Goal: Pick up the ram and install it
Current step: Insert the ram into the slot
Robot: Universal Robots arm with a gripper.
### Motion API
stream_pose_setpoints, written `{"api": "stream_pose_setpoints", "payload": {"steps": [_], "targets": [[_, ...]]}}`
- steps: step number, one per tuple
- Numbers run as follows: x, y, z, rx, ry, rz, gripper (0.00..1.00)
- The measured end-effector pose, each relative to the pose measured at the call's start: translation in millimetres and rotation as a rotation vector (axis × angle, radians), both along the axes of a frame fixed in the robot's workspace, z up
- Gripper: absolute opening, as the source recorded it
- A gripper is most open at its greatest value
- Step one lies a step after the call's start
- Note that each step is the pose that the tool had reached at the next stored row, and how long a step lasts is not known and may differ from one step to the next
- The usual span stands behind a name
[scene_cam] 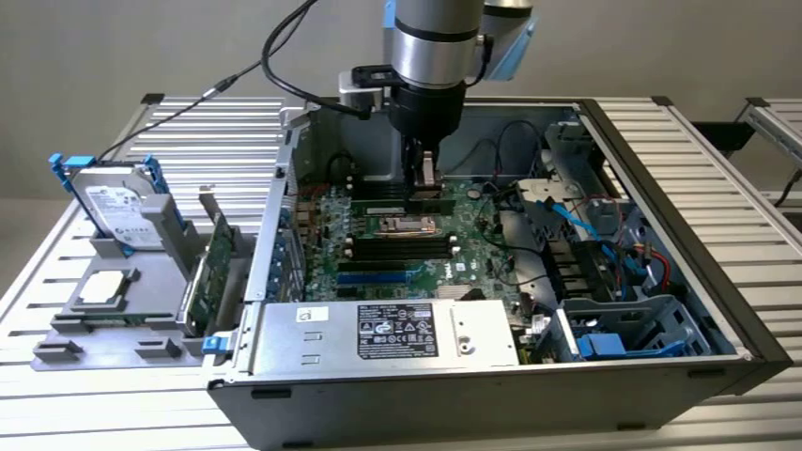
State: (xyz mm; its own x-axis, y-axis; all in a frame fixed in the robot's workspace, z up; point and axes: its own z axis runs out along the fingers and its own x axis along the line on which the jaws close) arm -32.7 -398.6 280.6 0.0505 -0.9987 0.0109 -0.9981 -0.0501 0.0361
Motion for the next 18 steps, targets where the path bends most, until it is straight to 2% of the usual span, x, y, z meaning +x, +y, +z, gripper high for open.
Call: {"api": "stream_pose_setpoints", "payload": {"steps": [12, 18], "targets": [[-0.4, -0.6, -21.9, 0.0001, 0.0000, 0.000, 0.14], [-0.3, -5.3, -32.4, -0.0002, 0.0001, 0.000, 0.14]]}}
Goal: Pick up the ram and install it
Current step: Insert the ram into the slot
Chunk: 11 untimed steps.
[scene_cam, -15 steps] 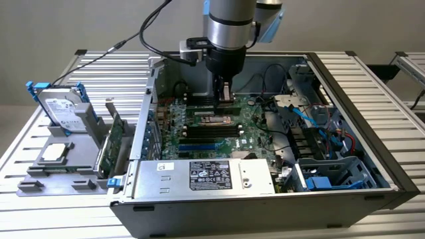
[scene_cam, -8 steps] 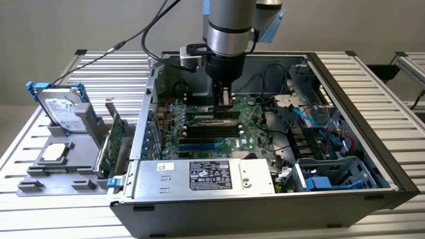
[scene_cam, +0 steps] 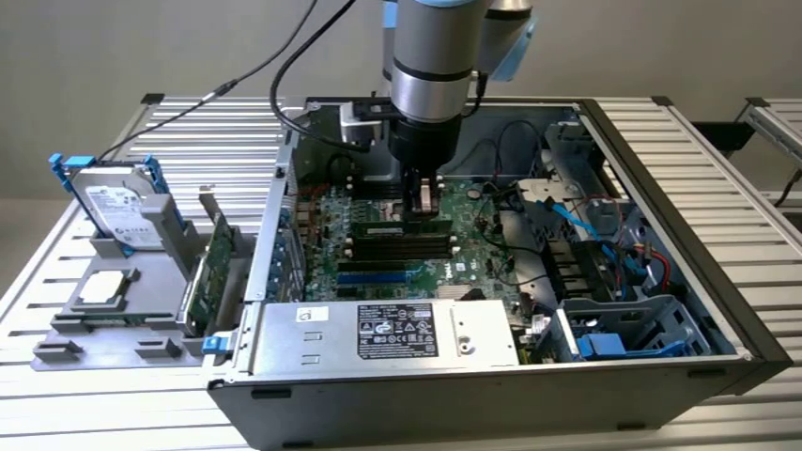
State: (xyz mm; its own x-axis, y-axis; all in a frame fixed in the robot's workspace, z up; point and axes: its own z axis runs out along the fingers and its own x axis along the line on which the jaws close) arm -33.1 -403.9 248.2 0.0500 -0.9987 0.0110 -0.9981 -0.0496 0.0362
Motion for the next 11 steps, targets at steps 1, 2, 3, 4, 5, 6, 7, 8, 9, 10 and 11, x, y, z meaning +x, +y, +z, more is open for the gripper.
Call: {"api": "stream_pose_setpoints", "payload": {"steps": [1, 2, 3, 4, 5, 6, 7, 8, 9, 10, 11], "targets": [[0.2, -1.0, -1.6, 0.0002, -0.0001, 0.000, 0.14], [0.4, -1.5, -3.1, 0.0004, -0.0002, 0.000, 0.14], [0.7, -1.6, -4.8, 0.0003, -0.0001, 0.000, 0.14], [0.9, -1.7, -6.6, 0.0003, -0.0001, 0.000, 0.14], [1.0, -1.7, -8.4, 0.0002, -0.0001, 0.000, 0.14], [1.0, -1.7, -10.2, 0.0002, -0.0001, 0.000, 0.14], [1.1, -1.7, -11.8, 0.0002, -0.0001, -0.001, 0.14], [1.1, -1.7, -13.3, 0.0002, -0.0001, -0.001, 0.14], [1.1, -1.7, -14.8, 0.0002, -0.0001, -0.002, 0.14], [1.1, -1.7, -15.8, 0.0003, -0.0001, -0.003, 0.14], [1.1, -1.7, -16.3, 0.0002, -0.0001, -0.004, 0.14]]}}
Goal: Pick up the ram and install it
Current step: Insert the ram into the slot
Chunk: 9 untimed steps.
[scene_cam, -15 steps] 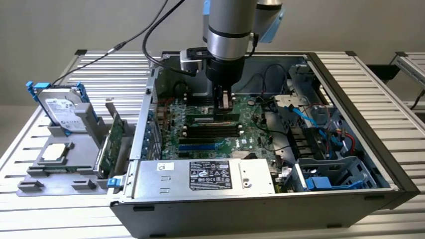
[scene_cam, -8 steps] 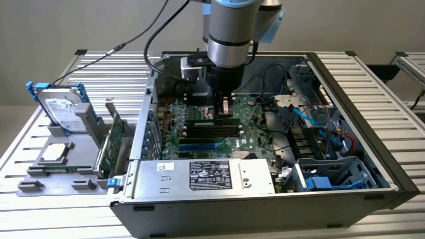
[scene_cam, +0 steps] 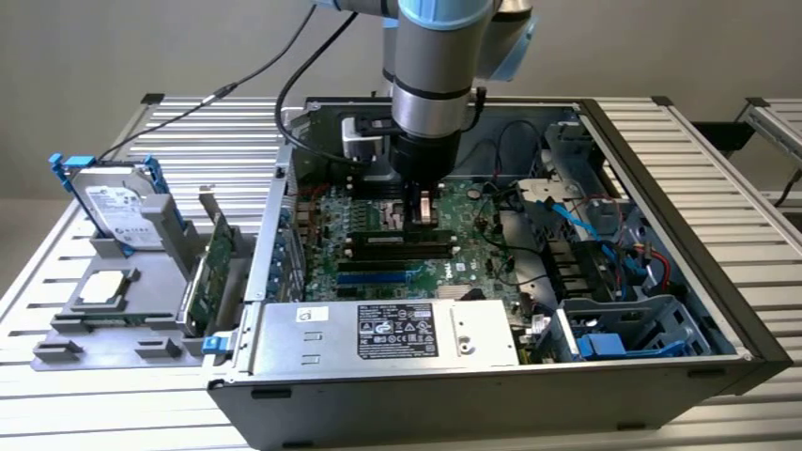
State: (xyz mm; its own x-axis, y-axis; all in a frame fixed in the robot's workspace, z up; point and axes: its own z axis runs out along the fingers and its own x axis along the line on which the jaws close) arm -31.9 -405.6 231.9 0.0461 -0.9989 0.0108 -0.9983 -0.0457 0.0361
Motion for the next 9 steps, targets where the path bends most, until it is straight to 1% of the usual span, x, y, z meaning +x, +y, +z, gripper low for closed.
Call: {"api": "stream_pose_setpoints", "payload": {"steps": [5, 9], "targets": [[0.1, -0.1, -0.3, 0.0000, 0.0000, -0.005, 0.14], [0.4, -1.1, -0.3, -0.0001, 0.0000, -0.007, 0.14]]}}
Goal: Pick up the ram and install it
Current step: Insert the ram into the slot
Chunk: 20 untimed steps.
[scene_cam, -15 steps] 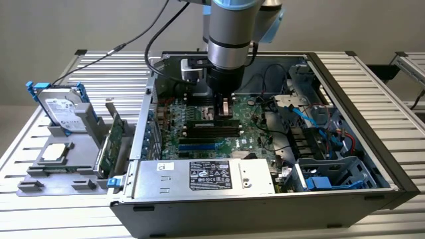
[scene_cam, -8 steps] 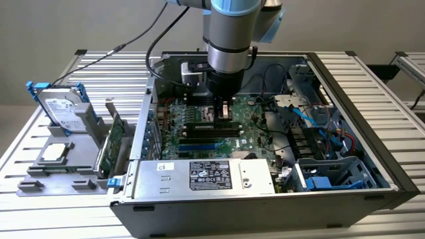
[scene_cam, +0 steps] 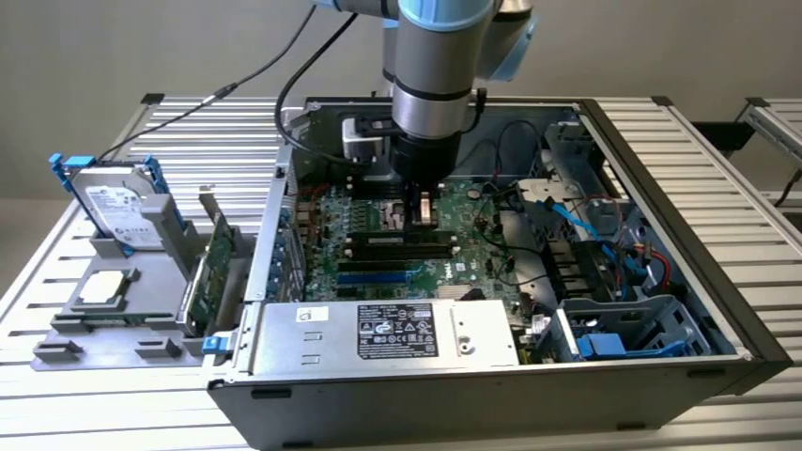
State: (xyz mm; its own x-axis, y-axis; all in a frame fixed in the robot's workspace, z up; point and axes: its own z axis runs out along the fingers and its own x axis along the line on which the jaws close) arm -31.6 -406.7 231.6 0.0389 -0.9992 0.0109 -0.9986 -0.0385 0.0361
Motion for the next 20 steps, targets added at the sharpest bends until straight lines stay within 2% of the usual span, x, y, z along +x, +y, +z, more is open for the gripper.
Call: {"api": "stream_pose_setpoints", "payload": {"steps": [9, 20], "targets": [[0.1, -2.4, -0.2, 0.0001, 0.0000, -0.001, 0.14], [0.2, -3.0, -4.3, -0.0003, 0.0001, -0.001, 0.14]]}}
